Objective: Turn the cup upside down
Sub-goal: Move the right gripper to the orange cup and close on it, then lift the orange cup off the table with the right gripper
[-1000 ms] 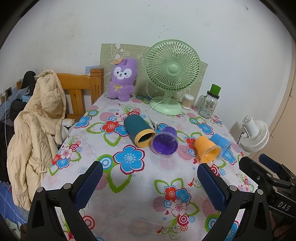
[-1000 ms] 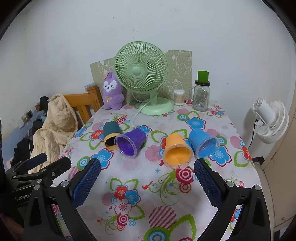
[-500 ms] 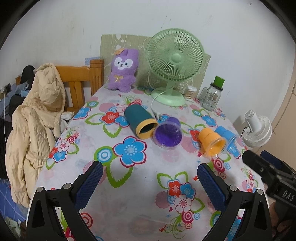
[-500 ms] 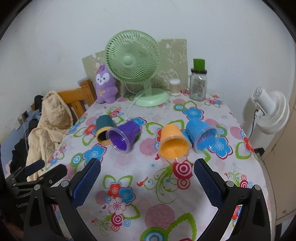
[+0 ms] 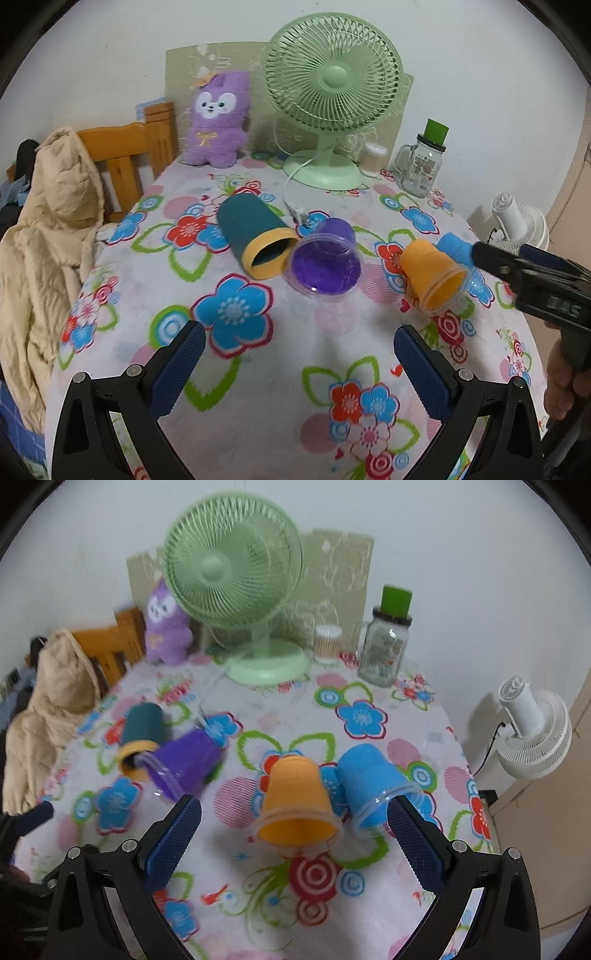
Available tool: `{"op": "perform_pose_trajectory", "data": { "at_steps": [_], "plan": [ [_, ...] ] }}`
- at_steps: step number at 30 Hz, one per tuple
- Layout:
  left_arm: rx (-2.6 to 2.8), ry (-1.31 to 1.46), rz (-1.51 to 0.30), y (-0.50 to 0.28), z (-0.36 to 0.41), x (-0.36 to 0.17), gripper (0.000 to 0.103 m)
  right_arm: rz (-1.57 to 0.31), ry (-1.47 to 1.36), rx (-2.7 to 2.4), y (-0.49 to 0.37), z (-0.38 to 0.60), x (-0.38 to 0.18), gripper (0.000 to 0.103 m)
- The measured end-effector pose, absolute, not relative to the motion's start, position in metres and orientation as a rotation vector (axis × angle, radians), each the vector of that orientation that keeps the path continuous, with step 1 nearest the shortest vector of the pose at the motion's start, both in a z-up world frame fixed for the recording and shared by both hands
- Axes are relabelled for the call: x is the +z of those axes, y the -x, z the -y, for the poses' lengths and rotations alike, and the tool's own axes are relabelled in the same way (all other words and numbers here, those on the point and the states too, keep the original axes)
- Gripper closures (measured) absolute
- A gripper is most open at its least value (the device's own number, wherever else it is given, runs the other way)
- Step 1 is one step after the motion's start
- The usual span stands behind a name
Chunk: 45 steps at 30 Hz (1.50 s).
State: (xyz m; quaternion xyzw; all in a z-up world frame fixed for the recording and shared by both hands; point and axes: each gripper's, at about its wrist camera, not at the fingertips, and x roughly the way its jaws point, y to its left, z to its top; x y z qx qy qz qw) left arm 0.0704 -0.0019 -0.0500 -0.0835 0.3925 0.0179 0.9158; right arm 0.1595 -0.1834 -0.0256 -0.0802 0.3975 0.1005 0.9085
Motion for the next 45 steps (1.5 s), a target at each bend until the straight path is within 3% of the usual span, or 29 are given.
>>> {"op": "perform_pose_trajectory", "data": {
  "at_steps": [15,21,45],
  "plan": [
    [0.030,0.163,-0.863,-0.104,0.001,-0.070,0.000,-1.021,0.343,0.246,-0.241,0.155,-0.091,0.014],
    [0.001,0.152,-0.871,-0.097,0.006,-0.067,0.000,-1.111,0.359,0.284,-0.243,0.149,-0.108,0.039],
    [0.032,0.227,-0.844,-0.031,-0.016,-0.053,0.000,-1.035,0.232,0.366,-0.129,0.120,-0.056,0.039]
  ]
}}
